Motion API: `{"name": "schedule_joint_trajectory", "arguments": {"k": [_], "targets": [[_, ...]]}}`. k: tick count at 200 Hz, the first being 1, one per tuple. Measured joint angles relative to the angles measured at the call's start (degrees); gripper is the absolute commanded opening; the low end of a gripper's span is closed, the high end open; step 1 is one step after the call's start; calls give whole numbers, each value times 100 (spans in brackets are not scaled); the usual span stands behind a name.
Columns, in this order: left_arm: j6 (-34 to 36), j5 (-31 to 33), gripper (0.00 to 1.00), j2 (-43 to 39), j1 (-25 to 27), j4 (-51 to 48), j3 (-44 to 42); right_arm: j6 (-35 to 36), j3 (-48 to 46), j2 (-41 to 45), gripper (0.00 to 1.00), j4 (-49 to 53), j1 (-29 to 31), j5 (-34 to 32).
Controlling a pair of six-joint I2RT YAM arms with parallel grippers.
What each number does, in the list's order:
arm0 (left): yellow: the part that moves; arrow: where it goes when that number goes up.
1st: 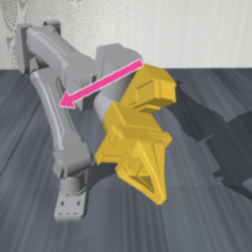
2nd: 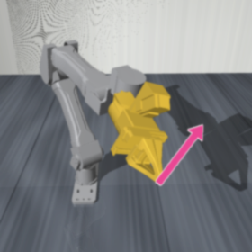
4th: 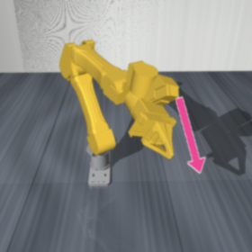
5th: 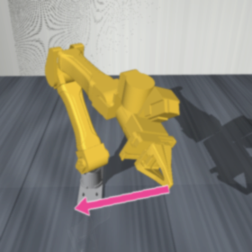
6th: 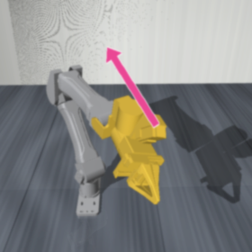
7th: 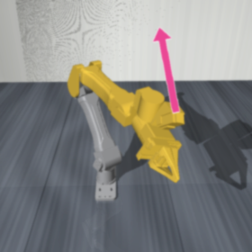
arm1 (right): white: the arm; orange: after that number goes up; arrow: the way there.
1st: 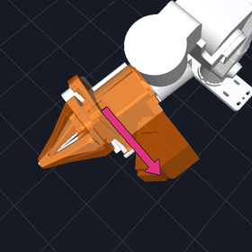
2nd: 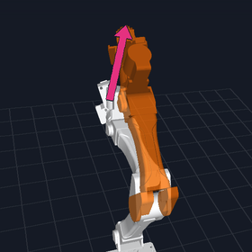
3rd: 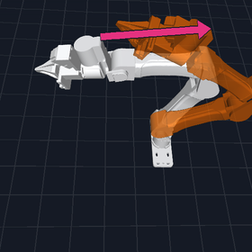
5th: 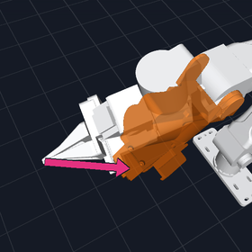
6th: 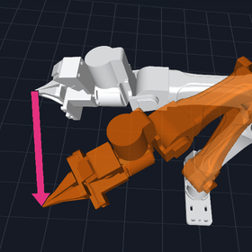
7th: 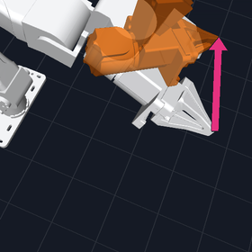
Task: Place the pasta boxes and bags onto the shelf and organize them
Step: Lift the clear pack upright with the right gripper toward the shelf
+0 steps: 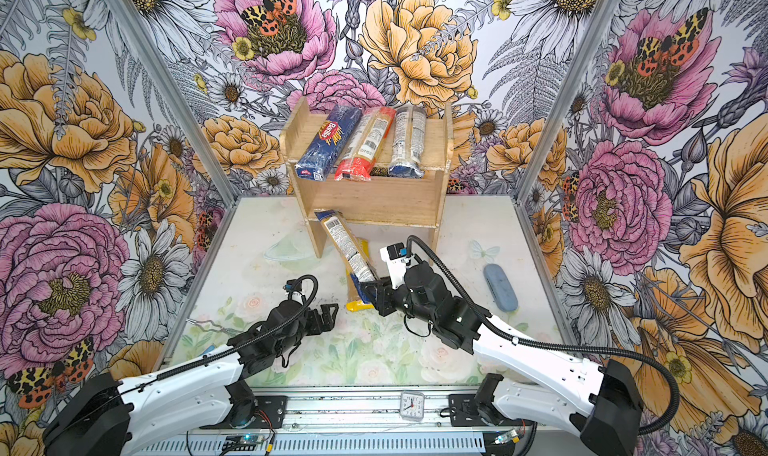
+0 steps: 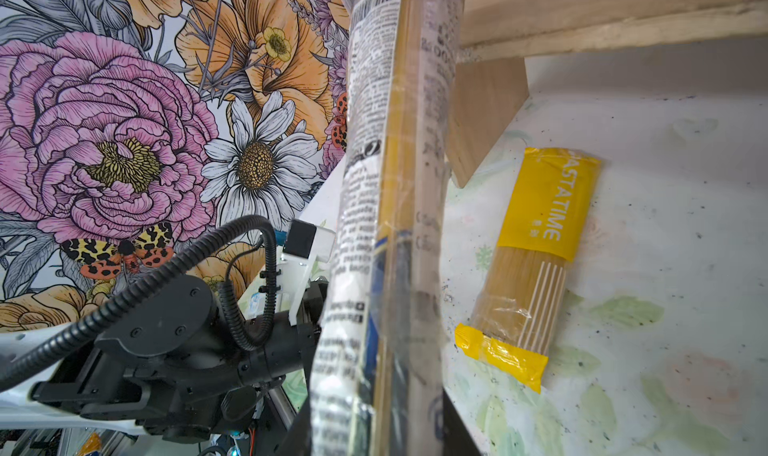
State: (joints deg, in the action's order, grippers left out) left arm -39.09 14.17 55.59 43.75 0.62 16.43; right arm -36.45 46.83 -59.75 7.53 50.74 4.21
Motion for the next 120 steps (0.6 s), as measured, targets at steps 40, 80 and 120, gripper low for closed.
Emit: {"name": "schedule_joint_trajectory", "arguments": {"k": [40,80,120], "targets": [[-2,-2,99,0,0,0,0,-44,317,-39,0,4,9,-420],[-2,0,99,0,0,0,0,-131,743,-476,0,-26,35,-966],[0,-2,99,0,0,0,0,-118,1161,-1274,0,-87,116,-1613]]}}
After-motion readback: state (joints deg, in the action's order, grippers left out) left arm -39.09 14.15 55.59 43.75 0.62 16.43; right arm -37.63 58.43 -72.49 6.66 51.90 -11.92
